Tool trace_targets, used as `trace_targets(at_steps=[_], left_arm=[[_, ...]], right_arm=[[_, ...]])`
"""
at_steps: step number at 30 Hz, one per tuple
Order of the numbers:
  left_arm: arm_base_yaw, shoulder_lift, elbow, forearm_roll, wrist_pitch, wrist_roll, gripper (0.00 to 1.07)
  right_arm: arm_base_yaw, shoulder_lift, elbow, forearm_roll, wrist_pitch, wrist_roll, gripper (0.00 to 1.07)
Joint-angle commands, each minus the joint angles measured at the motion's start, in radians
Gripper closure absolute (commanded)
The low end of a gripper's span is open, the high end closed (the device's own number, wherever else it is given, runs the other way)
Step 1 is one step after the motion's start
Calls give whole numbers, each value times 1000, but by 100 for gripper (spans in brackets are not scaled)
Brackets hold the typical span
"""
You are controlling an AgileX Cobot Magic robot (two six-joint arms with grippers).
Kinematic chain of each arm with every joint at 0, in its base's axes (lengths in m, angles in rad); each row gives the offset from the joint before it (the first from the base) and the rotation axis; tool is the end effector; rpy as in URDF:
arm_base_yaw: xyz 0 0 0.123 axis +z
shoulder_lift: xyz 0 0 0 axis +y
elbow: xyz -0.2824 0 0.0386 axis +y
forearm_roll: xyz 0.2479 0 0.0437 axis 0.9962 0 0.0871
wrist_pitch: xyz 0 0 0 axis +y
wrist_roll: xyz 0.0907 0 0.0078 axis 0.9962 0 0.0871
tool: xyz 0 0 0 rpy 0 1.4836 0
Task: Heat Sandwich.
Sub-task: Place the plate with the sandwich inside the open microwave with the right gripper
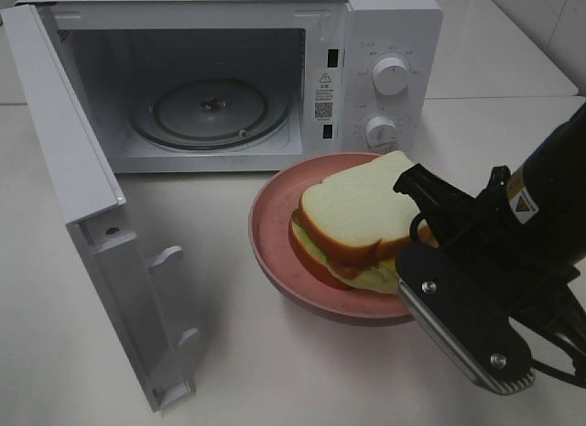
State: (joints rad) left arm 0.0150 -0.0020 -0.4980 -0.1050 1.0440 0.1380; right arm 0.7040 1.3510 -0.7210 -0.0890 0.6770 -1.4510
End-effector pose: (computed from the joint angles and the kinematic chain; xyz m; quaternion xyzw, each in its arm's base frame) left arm -0.0043 -0.0083 0.2783 0.0537 0.8460 -0.0120 0.5304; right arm 0.1812 0.1472 0.2109 -0.8803 0.4400 -0.0948 0.1502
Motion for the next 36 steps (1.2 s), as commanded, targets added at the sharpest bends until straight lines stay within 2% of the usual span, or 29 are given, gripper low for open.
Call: trace_targets(at_steps=[1,4,15,27,36], left_arm=[[3,0,1,-4,-13,-7,5],[3,0,1,-4,-13,-7,5],[3,0,1,-4,-13,-7,5],[3,0,1,-4,-13,-7,5],[3,0,1,-4,-13,-7,5]], right_arm=[[-29,-12,-1,89,-53,-96,107],[-41,-12,-1,132,-69,-141,107],[-41,-2,-2,139,-118,-144,107],[-38,119,-137,155,-117,-167,107],[-3,202,-227,154,-119,-178,107]])
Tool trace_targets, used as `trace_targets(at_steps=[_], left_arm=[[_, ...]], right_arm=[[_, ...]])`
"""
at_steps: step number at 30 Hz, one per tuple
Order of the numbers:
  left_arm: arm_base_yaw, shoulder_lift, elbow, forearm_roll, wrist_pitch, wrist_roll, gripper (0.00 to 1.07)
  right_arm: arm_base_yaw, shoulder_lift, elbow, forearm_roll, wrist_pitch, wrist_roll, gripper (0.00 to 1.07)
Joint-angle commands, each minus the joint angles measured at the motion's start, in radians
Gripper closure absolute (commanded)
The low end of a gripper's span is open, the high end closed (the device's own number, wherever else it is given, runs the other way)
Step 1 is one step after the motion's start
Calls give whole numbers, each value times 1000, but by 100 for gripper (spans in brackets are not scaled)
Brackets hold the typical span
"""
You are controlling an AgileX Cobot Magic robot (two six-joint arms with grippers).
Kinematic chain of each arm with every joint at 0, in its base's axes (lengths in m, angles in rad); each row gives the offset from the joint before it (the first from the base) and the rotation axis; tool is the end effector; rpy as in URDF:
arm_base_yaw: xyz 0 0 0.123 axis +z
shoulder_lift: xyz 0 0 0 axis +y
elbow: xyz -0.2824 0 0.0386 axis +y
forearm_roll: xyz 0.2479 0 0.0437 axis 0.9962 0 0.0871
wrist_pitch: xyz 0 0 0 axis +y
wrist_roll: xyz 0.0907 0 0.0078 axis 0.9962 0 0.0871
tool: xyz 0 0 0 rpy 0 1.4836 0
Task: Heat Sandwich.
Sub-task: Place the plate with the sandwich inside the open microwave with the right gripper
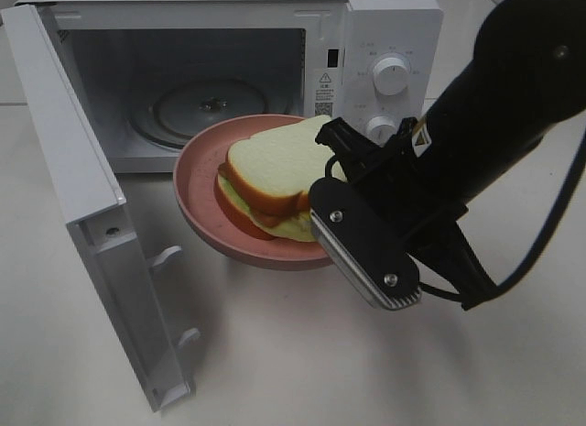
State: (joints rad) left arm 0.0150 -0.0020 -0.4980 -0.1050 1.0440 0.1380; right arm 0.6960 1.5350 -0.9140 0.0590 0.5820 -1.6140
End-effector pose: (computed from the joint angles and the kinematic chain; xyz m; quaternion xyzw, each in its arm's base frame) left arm -0.0043 -0.0083 0.2783 0.0537 0.8460 -0.0120 0.5304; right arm 0.2248 0.1917 0.2161 -0.8826 0.4120 -0.0807 0.2116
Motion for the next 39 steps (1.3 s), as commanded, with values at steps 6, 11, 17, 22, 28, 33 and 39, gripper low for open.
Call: trace_targets(at_steps=[6,11,17,22,28,33,39], left_arm=[[3,0,1,-4,-13,-7,5],[3,0,1,-4,-13,-7,5],[3,0,1,-4,-13,-7,5],[3,0,1,-4,-13,-7,5],[3,0,1,-4,-13,-7,5],[3,0,1,-4,-13,-7,5],[3,0,1,-4,-13,-7,5]], right_arm=[[5,72,-91,6,-24,-33,107],[5,113,-139,6,-23,-41,107],[5,160,-210,6,-17,-51,107],[5,216,-282,36,-8,-83,107],[5,274,-351,39,8,-89,107],[5,323,-414,38,22,-86,107],[5,380,-492,29,59,-68,107]])
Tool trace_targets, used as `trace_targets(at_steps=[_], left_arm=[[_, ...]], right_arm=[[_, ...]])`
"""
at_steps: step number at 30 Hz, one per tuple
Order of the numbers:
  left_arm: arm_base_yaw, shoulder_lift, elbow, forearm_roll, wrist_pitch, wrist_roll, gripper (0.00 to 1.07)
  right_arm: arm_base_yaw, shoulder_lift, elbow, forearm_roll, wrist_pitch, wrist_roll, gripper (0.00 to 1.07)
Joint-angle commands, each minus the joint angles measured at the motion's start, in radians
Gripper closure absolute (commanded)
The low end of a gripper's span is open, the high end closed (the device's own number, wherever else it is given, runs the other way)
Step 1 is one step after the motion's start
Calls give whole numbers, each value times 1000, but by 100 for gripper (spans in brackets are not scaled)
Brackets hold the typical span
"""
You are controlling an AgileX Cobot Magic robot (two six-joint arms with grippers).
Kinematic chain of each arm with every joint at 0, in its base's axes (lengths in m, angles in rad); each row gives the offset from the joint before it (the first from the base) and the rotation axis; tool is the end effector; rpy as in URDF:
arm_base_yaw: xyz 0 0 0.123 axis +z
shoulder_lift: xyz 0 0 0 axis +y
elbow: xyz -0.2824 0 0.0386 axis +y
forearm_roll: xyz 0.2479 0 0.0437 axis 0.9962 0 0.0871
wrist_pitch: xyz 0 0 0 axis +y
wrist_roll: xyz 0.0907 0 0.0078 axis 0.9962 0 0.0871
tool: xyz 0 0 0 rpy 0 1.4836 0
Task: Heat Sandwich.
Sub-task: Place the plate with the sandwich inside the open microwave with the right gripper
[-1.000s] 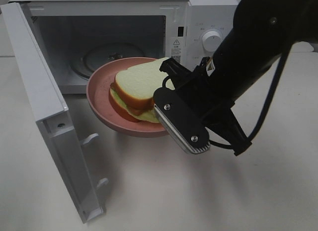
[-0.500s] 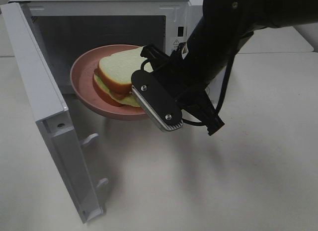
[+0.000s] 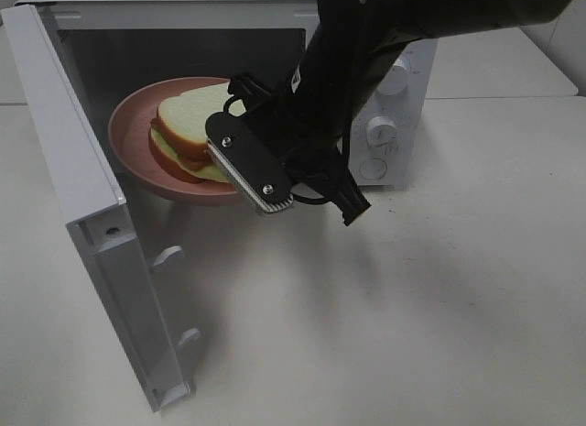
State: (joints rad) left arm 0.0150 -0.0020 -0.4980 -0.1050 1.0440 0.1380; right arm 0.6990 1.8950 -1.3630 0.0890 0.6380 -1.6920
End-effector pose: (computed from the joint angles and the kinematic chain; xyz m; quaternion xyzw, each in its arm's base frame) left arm -0.0043 -0.0083 0.2783 0.0537 0.8460 -0.0120 0.5304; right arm 0.3069 0.2643 0.2100 -0.8916 0.3816 -0.0848 0.2286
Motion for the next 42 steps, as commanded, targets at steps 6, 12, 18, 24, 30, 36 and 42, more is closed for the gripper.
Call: trace_targets(at_steps=[6,12,18,24,30,36,42], left_arm=[[3,0,1,-4,-13,-7,5],[3,0,1,-4,-13,-7,5],[3,0,1,-4,-13,-7,5],[3,0,1,-4,-13,-7,5],[3,0,1,-4,-13,-7,5],[3,0,1,-4,-13,-7,5],[3,0,1,-4,-13,-7,5]], right_arm=[[2,91,-145,-25,37,51,107],[-1,150,-227,-57,78,98,107],[-1,198,-304,-98,112,154,107],[-1,272,-414,-113,165,200,107],[-1,333,-516,-145,188,286,107],[-1,376,-595,-184,216,340,107],[-9,434,-682,-189,219,393,106]])
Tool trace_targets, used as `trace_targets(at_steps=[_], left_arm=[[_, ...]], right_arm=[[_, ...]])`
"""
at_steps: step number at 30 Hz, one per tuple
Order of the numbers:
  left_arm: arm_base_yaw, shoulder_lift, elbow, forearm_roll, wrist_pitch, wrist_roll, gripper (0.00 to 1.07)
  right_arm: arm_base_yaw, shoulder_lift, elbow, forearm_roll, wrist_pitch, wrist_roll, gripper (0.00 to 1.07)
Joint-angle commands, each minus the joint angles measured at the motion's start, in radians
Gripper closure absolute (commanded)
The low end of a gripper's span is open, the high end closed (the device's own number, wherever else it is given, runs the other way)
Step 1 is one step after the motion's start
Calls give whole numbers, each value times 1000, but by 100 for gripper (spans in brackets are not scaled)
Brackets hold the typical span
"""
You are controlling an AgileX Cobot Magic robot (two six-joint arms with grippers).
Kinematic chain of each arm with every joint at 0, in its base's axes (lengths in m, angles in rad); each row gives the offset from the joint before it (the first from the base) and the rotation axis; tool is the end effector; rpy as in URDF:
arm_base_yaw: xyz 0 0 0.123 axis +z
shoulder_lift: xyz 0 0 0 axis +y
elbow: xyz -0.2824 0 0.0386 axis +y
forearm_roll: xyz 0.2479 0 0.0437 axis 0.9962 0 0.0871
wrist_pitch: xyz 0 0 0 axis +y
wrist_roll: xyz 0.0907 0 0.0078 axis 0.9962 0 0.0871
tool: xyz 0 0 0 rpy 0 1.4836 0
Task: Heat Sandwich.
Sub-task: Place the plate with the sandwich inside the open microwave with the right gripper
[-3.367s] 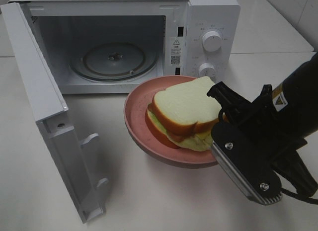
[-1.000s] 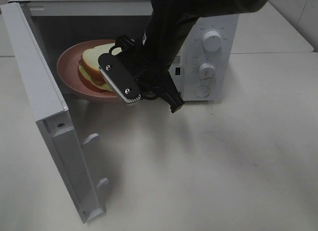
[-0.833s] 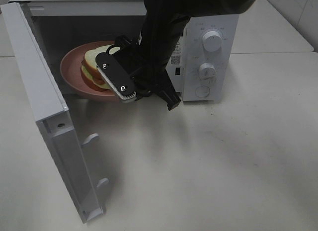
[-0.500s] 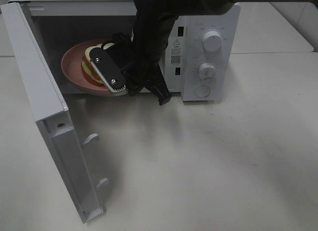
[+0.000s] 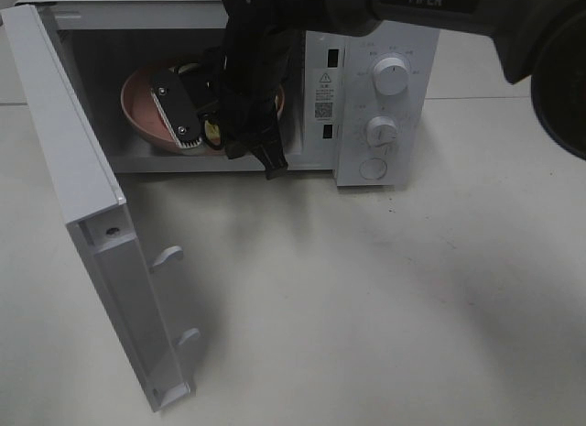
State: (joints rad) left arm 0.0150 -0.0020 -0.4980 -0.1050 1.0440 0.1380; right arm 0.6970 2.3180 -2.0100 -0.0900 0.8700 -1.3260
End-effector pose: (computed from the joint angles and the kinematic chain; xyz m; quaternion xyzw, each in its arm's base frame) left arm -0.0043 -0.0083 0.2783 0.0537 0.8460 -0.0120 0.5304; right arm 0.3964 0.3237 0.1899 -0.8331 0.4979 -0.1118 0.2134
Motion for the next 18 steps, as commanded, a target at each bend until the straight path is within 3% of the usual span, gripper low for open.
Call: trace_targets(at_steps=[1,18], left_arm=[[3,0,1,-4,-13,-7,5],[3,0,1,-4,-13,-7,5]], right_arm=[[-9,19,-44,-10,-14,32,106],[-44,109,-137,-29,-30,98,105]])
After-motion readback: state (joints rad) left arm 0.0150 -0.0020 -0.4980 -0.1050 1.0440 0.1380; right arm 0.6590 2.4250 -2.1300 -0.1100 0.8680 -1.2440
